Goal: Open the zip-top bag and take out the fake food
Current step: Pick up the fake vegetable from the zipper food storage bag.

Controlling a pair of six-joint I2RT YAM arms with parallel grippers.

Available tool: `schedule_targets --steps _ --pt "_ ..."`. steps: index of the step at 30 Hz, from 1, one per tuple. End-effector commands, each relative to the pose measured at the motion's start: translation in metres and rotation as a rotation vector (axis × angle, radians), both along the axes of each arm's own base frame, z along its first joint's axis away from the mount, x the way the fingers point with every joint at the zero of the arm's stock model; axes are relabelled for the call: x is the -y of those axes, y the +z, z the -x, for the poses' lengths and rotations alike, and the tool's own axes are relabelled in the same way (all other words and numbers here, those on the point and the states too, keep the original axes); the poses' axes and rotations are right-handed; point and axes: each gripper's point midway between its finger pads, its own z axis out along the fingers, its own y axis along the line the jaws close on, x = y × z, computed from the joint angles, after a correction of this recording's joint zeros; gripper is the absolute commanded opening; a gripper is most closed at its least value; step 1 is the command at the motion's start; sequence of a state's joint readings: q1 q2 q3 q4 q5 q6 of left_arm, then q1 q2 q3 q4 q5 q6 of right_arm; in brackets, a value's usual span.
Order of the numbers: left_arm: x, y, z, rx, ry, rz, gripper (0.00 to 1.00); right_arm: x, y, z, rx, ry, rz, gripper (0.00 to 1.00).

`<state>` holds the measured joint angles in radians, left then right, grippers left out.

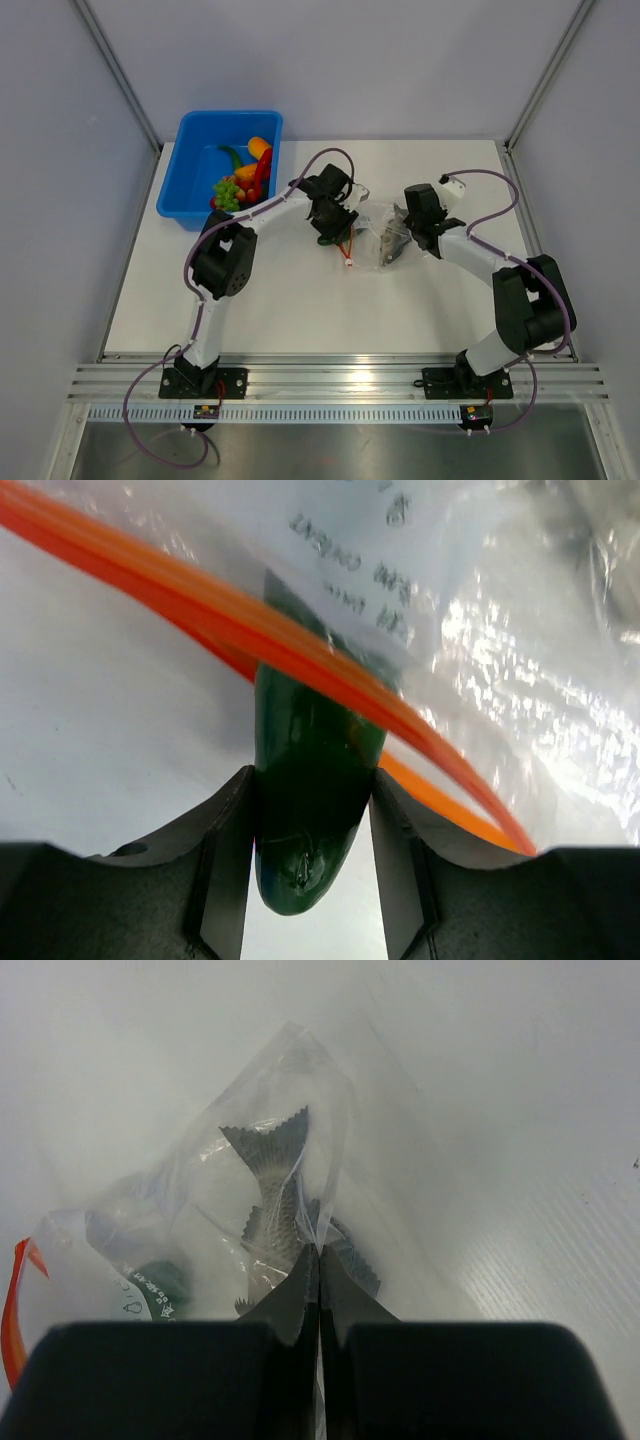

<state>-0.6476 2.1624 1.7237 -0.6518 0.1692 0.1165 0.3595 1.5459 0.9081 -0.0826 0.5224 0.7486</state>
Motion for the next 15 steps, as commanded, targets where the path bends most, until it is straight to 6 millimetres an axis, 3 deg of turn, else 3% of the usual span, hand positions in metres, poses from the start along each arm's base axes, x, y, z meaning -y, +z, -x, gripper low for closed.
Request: schedule_targets --steps 1,8,15 --pt "-0.015 0.04 0.008 0.018 -0.054 -0.046 0.17 0.013 0.015 -0.014 0.025 -0.049 0.06 0.0" --pt "-0.033 0.054 0.009 0.042 -0.083 -0.129 0.17 0.025 0.015 -0.024 0.008 -0.075 0.098 0.0" --pt "-0.059 0.079 -0.007 0.142 -0.029 -0.203 0.16 0.037 0.016 -0.023 0.02 -0.092 0.095 0.0"
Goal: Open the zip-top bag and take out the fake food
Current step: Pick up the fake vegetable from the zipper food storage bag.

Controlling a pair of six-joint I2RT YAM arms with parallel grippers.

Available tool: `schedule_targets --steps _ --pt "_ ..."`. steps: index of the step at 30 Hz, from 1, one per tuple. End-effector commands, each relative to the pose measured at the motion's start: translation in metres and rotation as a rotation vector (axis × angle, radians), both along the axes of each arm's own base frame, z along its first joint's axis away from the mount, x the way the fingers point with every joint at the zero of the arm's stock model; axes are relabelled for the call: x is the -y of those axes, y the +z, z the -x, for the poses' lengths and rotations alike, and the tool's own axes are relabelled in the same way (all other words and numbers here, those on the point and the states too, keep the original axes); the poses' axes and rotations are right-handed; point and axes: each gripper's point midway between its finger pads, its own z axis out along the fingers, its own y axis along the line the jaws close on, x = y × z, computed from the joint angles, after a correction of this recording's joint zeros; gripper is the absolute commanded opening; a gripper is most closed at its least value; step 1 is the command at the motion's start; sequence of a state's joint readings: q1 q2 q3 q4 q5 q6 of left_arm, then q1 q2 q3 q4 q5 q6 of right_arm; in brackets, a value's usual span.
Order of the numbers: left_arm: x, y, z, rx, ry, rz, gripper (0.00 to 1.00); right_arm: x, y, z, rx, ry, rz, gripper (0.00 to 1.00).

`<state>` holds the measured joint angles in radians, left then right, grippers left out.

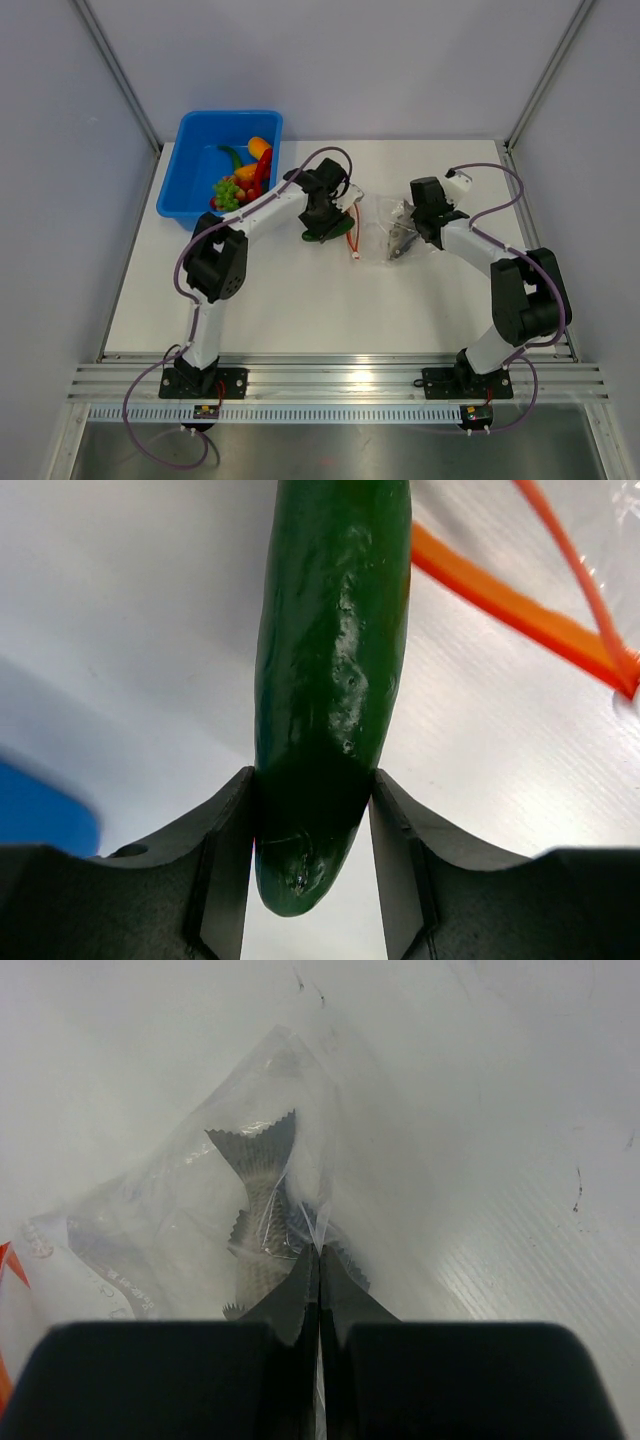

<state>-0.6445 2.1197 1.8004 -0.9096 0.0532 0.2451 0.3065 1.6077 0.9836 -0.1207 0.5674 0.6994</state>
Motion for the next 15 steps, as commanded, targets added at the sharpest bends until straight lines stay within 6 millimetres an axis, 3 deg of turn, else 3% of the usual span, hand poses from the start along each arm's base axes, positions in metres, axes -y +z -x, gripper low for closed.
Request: schedule_targets --steps 1,6,10,11,12,14,15 --pt "-0.018 0.055 -0.023 0.158 0.032 0.002 0.16 0.01 0.015 -0.008 0.048 -0.03 0.022 0.0" --pt "-0.038 0.087 -0.041 0.22 0.108 0.078 0.16 0.007 0.008 -0.01 0.031 -0.006 0.006 0.0" --pt "-0.054 0.123 -0.056 0.299 0.21 0.204 0.16 0.006 0.007 -0.009 0.036 0.008 0.006 0.0" --pt "-0.064 0.142 -0.058 0.336 0.237 0.256 0.16 0.006 0.006 -0.01 0.033 0.013 0.009 0.0" --pt "-0.066 0.145 -0.063 0.362 0.255 0.289 0.15 0.005 0.006 -0.01 0.034 0.018 0.01 0.0" --pt "-0.079 0.168 -0.066 0.421 0.307 0.35 0.08 0.004 0.002 -0.011 0.023 0.023 0.016 0.0" --pt "-0.083 0.169 -0.07 0.446 0.328 0.366 0.03 0.003 0.0 -0.011 0.017 0.032 0.013 0.0"
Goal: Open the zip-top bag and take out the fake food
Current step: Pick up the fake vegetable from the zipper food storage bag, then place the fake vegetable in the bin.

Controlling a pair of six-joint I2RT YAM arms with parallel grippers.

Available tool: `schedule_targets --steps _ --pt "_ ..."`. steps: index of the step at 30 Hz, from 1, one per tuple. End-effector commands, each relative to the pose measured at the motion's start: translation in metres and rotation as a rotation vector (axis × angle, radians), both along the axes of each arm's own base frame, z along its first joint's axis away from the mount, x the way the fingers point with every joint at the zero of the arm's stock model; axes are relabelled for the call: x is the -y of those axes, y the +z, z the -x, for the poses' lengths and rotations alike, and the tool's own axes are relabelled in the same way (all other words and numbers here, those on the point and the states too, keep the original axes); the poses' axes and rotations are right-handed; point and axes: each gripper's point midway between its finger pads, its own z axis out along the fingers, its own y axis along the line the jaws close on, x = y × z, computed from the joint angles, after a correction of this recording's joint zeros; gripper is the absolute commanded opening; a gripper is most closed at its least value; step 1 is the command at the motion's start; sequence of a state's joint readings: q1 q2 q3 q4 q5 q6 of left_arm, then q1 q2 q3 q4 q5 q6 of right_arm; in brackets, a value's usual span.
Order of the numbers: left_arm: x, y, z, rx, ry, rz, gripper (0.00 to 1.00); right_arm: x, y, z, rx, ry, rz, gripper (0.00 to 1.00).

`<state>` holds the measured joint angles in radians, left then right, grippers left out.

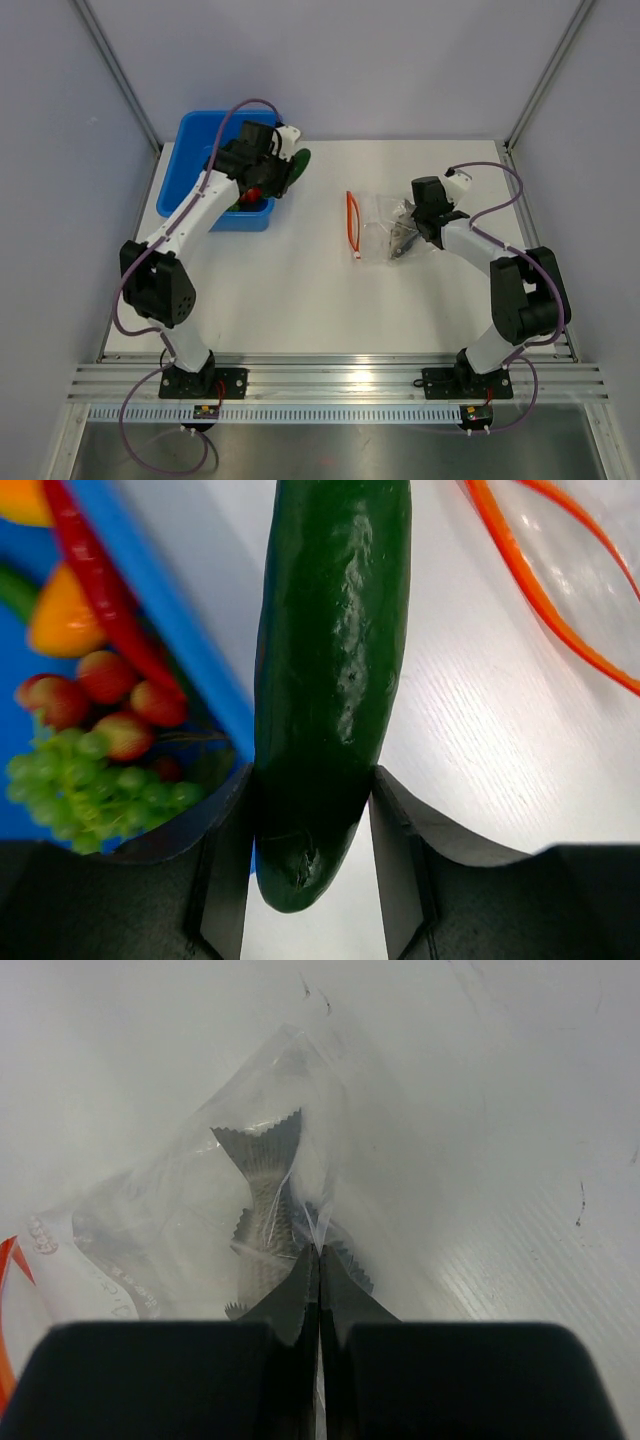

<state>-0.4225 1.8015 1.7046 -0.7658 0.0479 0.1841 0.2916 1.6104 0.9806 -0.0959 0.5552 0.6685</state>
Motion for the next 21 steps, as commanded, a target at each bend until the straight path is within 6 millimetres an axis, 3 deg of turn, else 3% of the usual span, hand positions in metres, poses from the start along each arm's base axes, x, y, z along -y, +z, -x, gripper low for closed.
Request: schedule_targets --steps 1,6,9,11,15,18,21 --pt "-0.006 0.055 -0.016 0.187 0.072 0.161 0.01 -0.003 0.0 -0.01 0.016 0.031 -0.002 0.0" --pt "-0.053 0.084 -0.037 0.312 0.199 0.267 0.0 -0.014 -0.001 -0.012 0.001 0.105 -0.015 0.0" --pt "-0.088 0.082 -0.052 0.358 0.295 0.279 0.0 -0.011 0.003 -0.007 0.004 0.108 -0.002 0.0" --pt "-0.113 0.076 -0.062 0.37 0.377 0.267 0.0 -0.01 0.005 -0.003 0.014 0.114 0.001 0.0" --pt "-0.135 0.064 -0.077 0.332 0.434 0.338 0.0 -0.006 0.003 0.0 0.02 0.097 0.008 0.0" --pt "-0.135 0.055 -0.081 0.31 0.366 0.427 0.0 -0.009 -0.003 -0.002 0.004 0.106 0.003 0.0" --pt "-0.163 0.042 -0.092 0.302 0.433 0.449 0.0 -0.019 -0.008 -0.005 -0.017 0.169 -0.004 0.0"
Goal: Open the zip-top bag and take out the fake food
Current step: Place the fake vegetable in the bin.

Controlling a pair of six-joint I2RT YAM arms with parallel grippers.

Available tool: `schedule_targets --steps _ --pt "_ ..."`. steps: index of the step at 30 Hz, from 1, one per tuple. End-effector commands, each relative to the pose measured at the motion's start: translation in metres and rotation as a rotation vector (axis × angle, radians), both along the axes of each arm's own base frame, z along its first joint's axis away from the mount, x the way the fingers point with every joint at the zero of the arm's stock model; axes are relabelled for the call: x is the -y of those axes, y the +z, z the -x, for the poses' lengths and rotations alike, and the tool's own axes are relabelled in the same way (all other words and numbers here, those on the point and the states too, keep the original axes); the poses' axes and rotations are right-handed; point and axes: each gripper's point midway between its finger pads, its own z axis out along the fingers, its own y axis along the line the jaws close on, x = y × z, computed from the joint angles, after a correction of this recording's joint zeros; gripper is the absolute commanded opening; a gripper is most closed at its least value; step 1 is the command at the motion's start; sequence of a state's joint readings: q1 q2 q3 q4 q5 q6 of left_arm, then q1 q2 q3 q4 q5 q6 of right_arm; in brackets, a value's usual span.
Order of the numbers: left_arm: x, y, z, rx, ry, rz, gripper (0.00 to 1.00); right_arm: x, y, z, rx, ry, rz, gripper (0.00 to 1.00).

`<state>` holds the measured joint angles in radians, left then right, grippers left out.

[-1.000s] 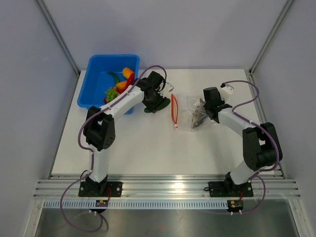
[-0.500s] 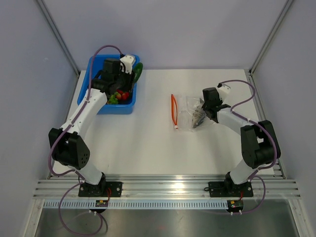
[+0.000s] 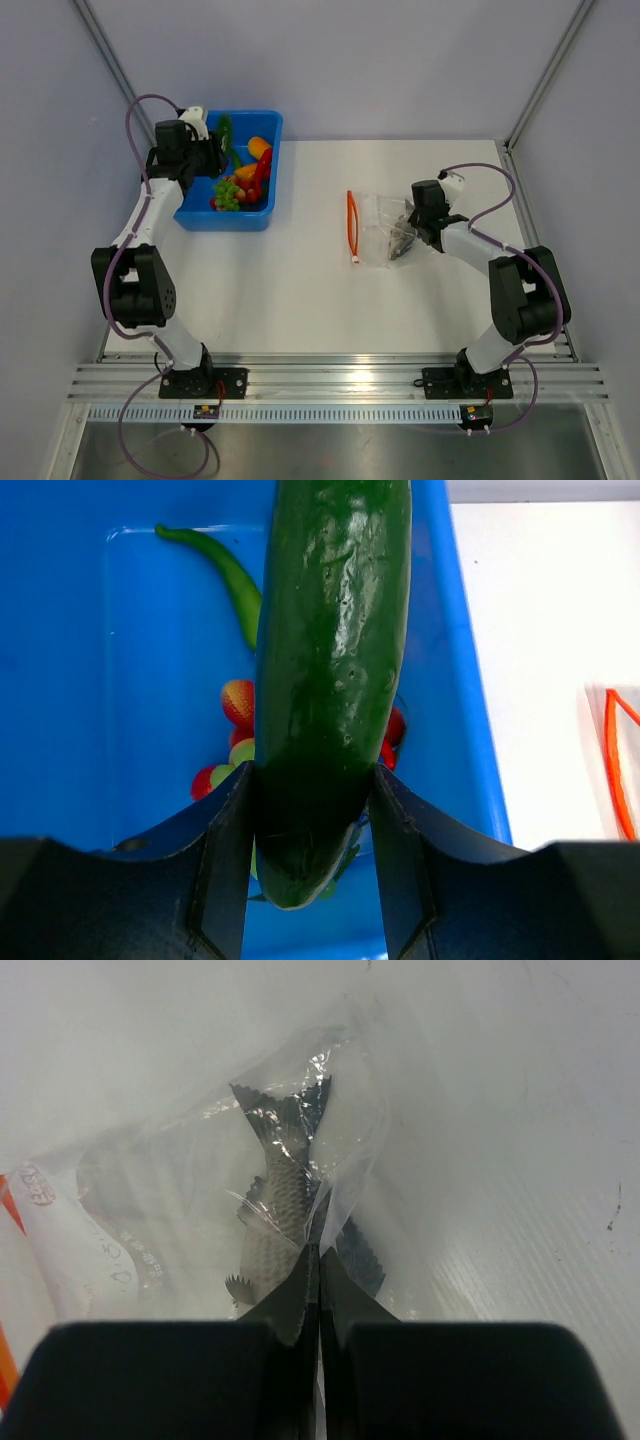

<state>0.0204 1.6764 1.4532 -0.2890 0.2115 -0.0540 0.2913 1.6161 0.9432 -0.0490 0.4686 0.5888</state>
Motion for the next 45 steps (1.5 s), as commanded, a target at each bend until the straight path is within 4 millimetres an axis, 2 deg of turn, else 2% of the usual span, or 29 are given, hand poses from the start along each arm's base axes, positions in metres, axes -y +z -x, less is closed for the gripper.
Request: schedule_targets --steps 1,2,3,5,6,8,12,14,15,18,19,20,27,28,30,31,33,34,36,37,39,40,42,43,45 --pt "-0.006 0.002 -0.022 0.052 -0.023 0.098 0.02 -0.011 0.008 -0.013 0.044 0.069 -0.025 0.0" --pt "-0.009 -0.001 -0.024 0.037 -0.034 0.119 0.05 -0.014 0.008 -0.014 0.054 0.078 -0.036 0.0" --pt "-0.011 -0.012 -0.03 0.003 -0.037 0.138 0.08 -0.017 0.008 -0.014 0.059 0.089 -0.052 0.0" --pt "-0.02 -0.018 -0.035 -0.019 -0.038 0.173 0.14 -0.019 0.008 -0.013 0.07 0.087 -0.077 0.0" --pt "-0.023 -0.031 -0.037 -0.05 -0.03 0.183 0.15 -0.021 0.009 -0.013 0.077 0.093 -0.09 0.0" --pt "-0.035 -0.031 -0.04 -0.052 -0.006 0.189 0.18 -0.021 0.008 -0.011 0.086 0.087 -0.101 0.0" --pt "-0.044 -0.031 -0.041 -0.037 0.031 0.165 0.43 -0.016 0.005 -0.01 0.084 0.068 -0.082 0.0" --pt "-0.046 -0.03 -0.04 -0.03 0.047 0.155 0.51 -0.016 0.005 -0.01 0.079 0.067 -0.075 0.0" --pt "-0.048 -0.03 -0.041 -0.029 0.058 0.152 0.67 -0.015 0.005 -0.01 0.08 0.065 -0.074 0.0" --pt "-0.056 -0.033 -0.042 -0.046 0.096 0.14 0.75 -0.012 0.008 -0.01 0.088 0.048 -0.068 0.0" --pt "-0.059 -0.032 -0.042 -0.041 0.107 0.132 0.94 -0.011 0.01 -0.009 0.095 0.045 -0.069 0.0" --pt "-0.061 -0.029 -0.041 -0.035 0.111 0.128 0.99 -0.011 0.01 -0.008 0.098 0.045 -0.07 0.0" --pt "-0.051 -0.016 -0.034 0.027 0.034 0.147 0.99 -0.009 0.011 -0.005 0.111 0.041 -0.068 0.0" --pt "-0.05 -0.019 -0.032 0.024 0.035 0.149 0.99 -0.009 0.011 -0.005 0.113 0.042 -0.07 0.0" --pt "-0.049 -0.007 -0.029 0.063 0.031 0.137 0.99 -0.01 0.012 -0.004 0.119 0.049 -0.075 0.0" --pt "-0.048 -0.008 -0.025 0.065 0.033 0.134 0.99 -0.011 0.011 -0.003 0.119 0.055 -0.078 0.0" --pt "-0.037 0.005 -0.02 0.098 0.006 0.126 0.99 -0.01 0.007 -0.001 0.116 0.055 -0.083 0.0" --pt "-0.023 0.0 -0.015 0.085 -0.021 0.127 0.99 -0.011 0.008 0.0 0.121 0.056 -0.087 0.0" --pt "-0.007 0.004 -0.01 0.103 -0.048 0.11 0.99 -0.01 0.006 0.002 0.121 0.055 -0.084 0.0" --pt "0.014 0.006 -0.005 0.113 -0.09 0.094 0.99 -0.009 0.006 0.003 0.128 0.051 -0.083 0.0" --pt "0.027 -0.002 0.001 0.098 -0.106 0.074 0.97 -0.006 0.006 0.004 0.14 0.029 -0.082 0.0" --pt "0.055 0.0 0.008 0.1 -0.162 0.076 0.97 -0.004 0.01 0.004 0.155 0.022 -0.083 0.0" --pt "0.08 -0.008 0.017 0.078 -0.224 0.084 0.96 -0.006 0.011 0.004 0.166 0.038 -0.091 0.0" --pt "0.103 -0.012 0.025 0.062 -0.282 0.09 0.96 -0.007 0.011 0.004 0.164 0.043 -0.091 0.0" --pt "0.125 -0.023 0.037 0.027 -0.346 0.103 0.96 -0.01 0.009 0.003 0.156 0.059 -0.094 0.0"
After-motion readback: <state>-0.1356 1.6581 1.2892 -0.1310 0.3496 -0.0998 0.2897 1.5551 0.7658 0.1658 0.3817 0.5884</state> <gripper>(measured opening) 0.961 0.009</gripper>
